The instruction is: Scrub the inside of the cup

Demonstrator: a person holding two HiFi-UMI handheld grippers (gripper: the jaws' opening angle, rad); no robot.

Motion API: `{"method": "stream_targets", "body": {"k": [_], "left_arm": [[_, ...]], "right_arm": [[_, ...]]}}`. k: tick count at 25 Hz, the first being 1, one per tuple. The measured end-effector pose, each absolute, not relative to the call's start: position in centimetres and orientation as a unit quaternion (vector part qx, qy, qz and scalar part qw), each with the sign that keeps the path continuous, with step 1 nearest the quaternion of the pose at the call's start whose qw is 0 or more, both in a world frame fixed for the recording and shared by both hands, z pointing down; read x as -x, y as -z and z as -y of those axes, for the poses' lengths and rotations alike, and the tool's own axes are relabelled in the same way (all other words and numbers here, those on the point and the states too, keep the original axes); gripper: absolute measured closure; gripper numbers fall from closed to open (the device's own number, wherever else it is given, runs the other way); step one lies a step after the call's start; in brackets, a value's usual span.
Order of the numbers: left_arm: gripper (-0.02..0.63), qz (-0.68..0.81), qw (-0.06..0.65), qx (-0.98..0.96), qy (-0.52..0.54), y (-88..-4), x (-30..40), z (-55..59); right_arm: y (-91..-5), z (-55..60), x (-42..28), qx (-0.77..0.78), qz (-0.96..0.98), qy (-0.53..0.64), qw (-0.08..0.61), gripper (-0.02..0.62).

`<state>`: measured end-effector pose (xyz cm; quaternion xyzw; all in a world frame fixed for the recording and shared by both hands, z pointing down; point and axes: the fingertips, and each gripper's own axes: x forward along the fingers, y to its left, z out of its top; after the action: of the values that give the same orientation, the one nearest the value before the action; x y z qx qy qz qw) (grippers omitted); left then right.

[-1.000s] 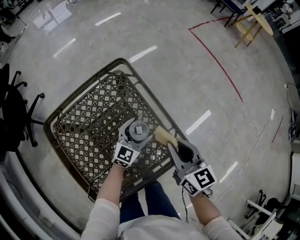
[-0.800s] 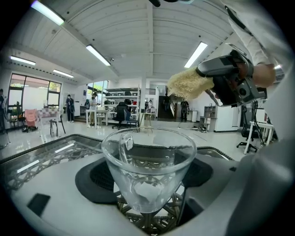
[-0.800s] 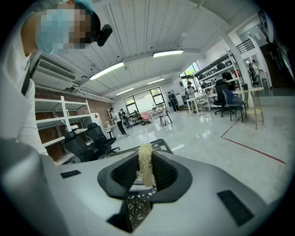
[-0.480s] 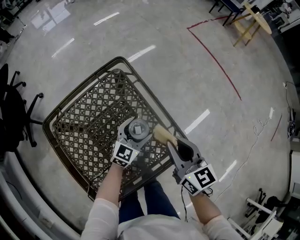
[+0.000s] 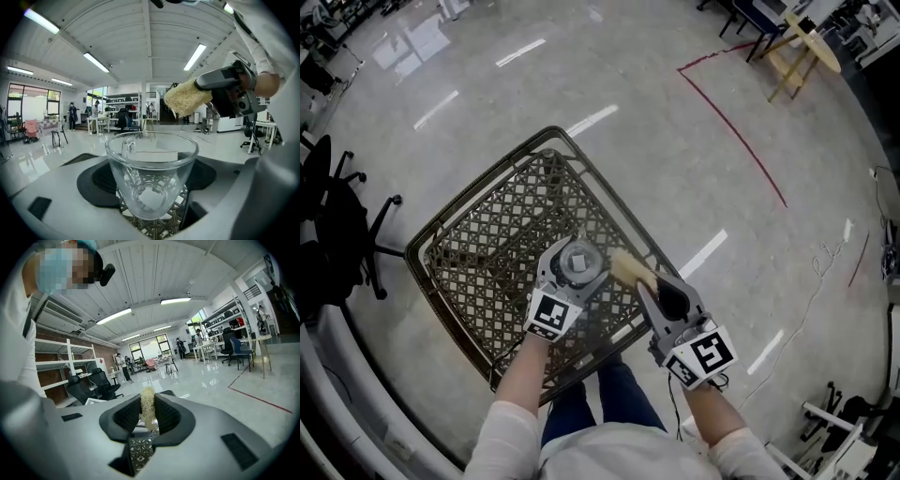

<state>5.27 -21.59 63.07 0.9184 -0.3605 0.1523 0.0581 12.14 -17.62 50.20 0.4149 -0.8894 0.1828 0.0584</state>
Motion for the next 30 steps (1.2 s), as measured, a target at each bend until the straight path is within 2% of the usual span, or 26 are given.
{"method": "stream_targets", "body": {"k": [16, 30], "left_arm": [[0.222, 0.373, 0.012, -0.908, -0.193, -54.6, -1.0, 17.8], [0.222, 0.363, -0.031, -0.915, -0.174, -47.0, -0.6, 13.0]], "right_arm": [[-42.0, 13.5, -8.3, -0.394, 0.909, -0.130, 0.036, 0.506], [-36.7, 8.7, -4.8, -0.362, 0.928, -0.090, 0.030, 0.506]]}}
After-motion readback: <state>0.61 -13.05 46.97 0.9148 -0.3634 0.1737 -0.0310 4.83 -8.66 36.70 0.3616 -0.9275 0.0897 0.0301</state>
